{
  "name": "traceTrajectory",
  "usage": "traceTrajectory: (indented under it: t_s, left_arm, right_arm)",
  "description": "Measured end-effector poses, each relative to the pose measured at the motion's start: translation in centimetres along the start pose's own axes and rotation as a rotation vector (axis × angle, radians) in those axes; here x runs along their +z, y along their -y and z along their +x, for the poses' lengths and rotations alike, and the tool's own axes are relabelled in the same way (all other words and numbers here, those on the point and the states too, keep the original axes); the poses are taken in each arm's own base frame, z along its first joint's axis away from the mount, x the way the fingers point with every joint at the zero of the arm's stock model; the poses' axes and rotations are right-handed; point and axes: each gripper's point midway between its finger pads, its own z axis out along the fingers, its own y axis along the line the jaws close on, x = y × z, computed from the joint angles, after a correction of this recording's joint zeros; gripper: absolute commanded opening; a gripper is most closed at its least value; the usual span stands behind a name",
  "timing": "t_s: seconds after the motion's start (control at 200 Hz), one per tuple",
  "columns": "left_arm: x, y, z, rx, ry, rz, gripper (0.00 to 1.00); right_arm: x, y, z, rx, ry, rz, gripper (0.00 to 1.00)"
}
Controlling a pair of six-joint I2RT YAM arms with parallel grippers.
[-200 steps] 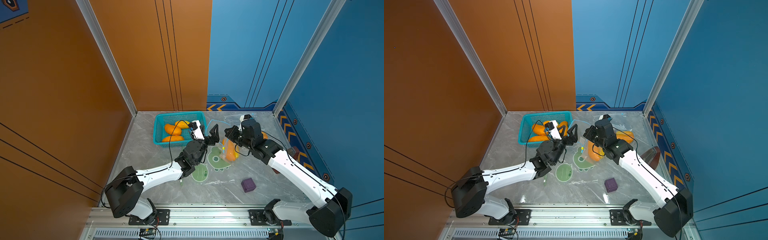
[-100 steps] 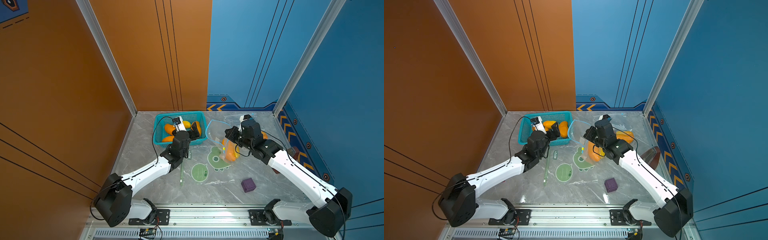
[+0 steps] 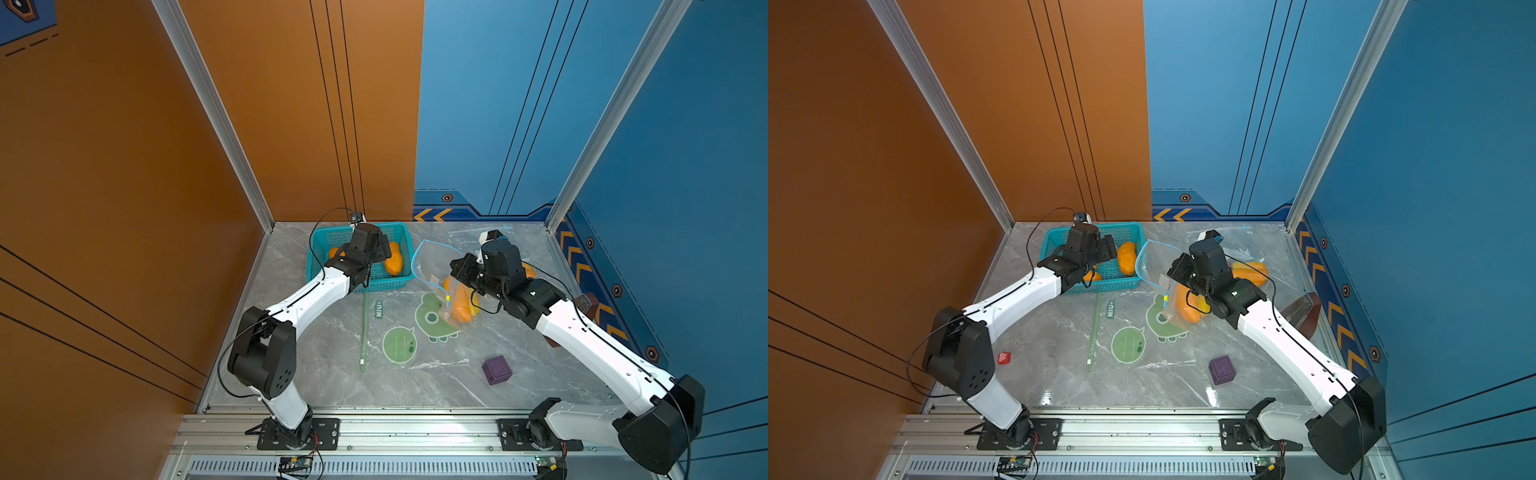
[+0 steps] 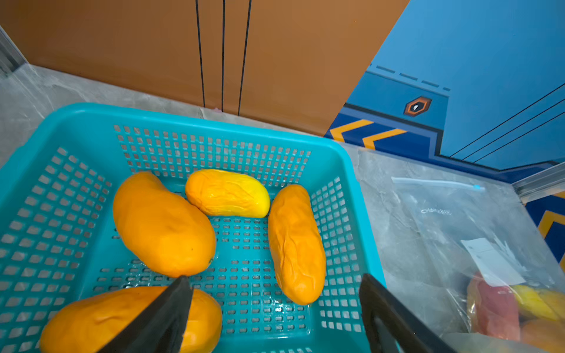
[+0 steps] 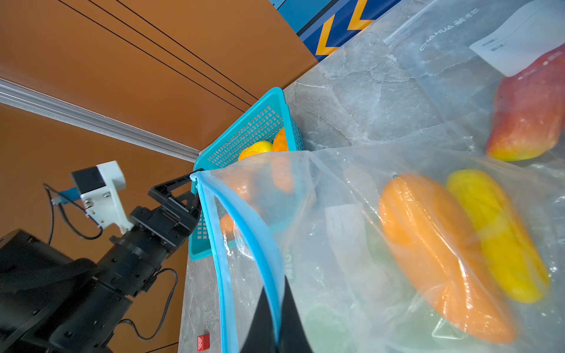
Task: Place the mango in a zip-top bag and seal the zipper
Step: Pick up the mango from the basket.
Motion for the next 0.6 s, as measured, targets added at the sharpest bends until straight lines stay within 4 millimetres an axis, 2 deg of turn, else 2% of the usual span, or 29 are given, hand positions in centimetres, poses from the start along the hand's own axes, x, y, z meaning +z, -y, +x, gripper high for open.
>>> traceTrajectory:
  t_s: [0.24, 0.445, 0.601]
  left_arm:
    - [5.0, 0.5, 2.7, -0.001, -0.140, 0.013, 0.88]
    - [7.6, 1.7, 4.1, -0.065, -0.209, 0.048, 0.90]
    - [9.7, 1.3, 5.1, -0.139, -0.255, 0.054, 0.91]
  right_arm:
    - [0.0, 0.2, 0.1, -0.001, -0.005, 0.007, 0.00]
    - [0.0, 0.3, 0.3, -0.001, -0.009, 0.012, 0.00]
    - [0.0, 0.4, 0.1, -0.001, -0.003, 0.017, 0.00]
